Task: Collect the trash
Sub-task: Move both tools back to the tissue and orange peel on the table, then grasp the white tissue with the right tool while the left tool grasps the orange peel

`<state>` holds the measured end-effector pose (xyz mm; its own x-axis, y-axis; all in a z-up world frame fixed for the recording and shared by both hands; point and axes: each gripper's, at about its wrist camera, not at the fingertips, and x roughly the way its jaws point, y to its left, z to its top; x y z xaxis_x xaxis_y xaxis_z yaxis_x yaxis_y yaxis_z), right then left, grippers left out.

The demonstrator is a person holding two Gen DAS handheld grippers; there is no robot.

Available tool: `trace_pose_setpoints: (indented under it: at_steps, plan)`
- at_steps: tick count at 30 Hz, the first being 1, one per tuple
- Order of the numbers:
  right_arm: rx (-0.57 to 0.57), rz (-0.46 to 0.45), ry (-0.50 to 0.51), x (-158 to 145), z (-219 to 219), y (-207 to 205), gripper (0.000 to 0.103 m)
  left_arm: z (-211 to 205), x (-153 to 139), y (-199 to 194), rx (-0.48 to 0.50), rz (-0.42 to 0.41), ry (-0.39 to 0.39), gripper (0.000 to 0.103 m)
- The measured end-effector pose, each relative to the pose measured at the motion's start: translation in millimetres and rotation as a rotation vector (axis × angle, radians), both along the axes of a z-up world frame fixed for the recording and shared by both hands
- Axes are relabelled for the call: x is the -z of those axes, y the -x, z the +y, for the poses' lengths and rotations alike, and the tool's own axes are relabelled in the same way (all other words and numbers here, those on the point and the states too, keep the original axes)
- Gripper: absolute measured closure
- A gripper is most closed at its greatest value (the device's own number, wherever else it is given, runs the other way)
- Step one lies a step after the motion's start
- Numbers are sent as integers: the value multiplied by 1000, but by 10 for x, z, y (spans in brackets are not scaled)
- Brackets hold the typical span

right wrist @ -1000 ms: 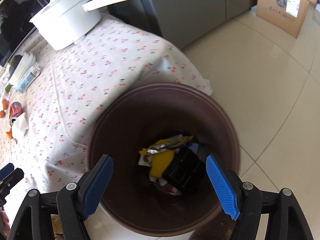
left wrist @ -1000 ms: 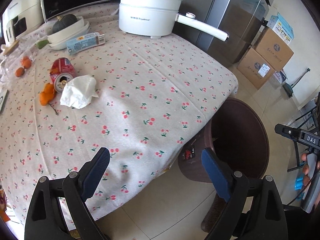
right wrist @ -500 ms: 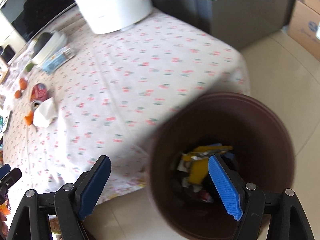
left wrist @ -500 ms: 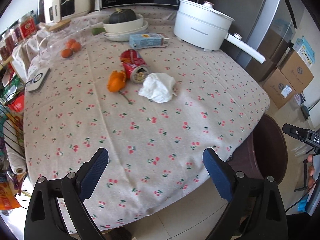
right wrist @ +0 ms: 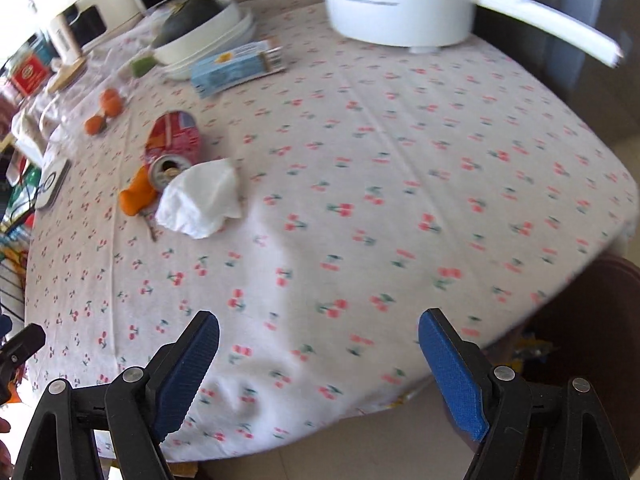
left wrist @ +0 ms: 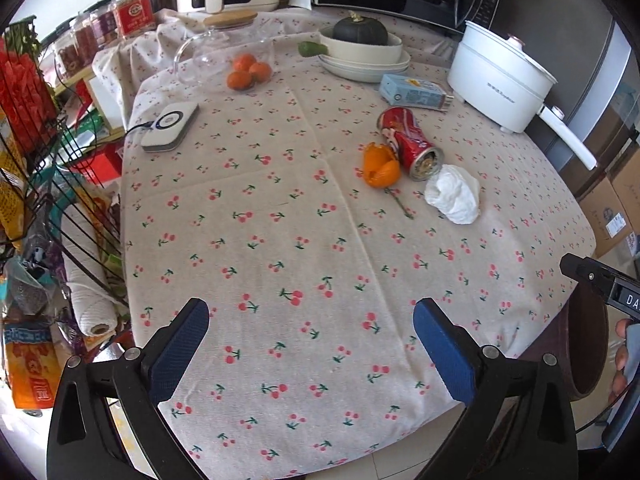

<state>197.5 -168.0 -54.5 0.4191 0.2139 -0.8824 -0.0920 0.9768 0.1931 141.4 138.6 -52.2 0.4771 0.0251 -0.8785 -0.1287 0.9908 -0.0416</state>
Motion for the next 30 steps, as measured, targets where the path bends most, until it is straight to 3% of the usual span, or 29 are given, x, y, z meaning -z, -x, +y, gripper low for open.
trace_pose_setpoints:
  at_steps: [14, 19, 22, 26, 30]
  plan:
    - [-73, -37, -29, 392, 826, -630, 18, 408, 130, -131, -80, 39, -20, 0]
    - [-81, -61, -54, 522, 966, -777, 24, 426, 168, -201, -95, 43, -2, 0]
    - [-91, -67, -41, 593, 1022, -828, 36, 366, 186, -251, -89, 48, -2, 0]
    - [-116, -51, -35, 658, 1037, -852, 81, 253, 187, -295, -79, 37, 9, 0]
    - [-143, -44, -9, 570, 990, -797, 89, 81, 189, -336, -63, 8, 11, 0]
